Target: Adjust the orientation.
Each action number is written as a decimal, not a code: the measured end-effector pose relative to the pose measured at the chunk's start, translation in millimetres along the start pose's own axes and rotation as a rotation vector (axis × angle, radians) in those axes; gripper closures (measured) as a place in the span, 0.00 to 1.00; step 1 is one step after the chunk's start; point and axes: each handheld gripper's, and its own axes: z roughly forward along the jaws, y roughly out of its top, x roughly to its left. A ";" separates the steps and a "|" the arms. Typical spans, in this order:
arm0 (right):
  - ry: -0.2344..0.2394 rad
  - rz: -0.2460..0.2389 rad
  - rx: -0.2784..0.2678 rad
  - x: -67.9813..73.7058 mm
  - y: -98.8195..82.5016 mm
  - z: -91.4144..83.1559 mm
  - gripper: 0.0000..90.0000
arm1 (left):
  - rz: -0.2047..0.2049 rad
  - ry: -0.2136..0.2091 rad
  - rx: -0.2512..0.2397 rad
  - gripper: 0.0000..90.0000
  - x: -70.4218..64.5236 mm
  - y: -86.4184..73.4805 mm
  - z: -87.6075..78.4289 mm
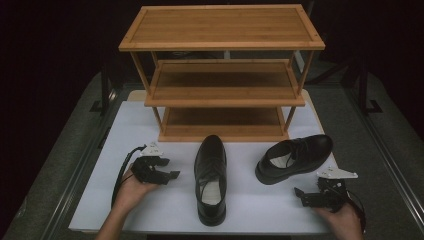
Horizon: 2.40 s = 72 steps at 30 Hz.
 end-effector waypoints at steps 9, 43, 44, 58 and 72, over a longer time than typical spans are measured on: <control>0.001 0.005 0.005 0.2 0.6 -0.1 0.01 | 0.014 0.101 0.033 0.11 -4.7 -38.0 -27.8; -0.045 0.086 -0.069 -38.8 19.1 -26.6 0.69 | -0.008 0.121 -0.005 0.00 1.1 -82.5 -34.7; -0.052 0.083 -0.077 -42.2 22.1 -27.0 0.75 | -0.008 0.122 -0.005 0.00 1.1 -82.5 -34.7; -0.108 0.115 -0.122 -97.3 62.1 -14.2 1.00 | -0.010 0.121 -0.006 0.00 1.1 -82.3 -34.4; -0.189 0.200 -0.082 -149.4 80.8 16.9 1.00 | -0.011 0.119 -0.003 0.00 1.3 -82.2 -34.6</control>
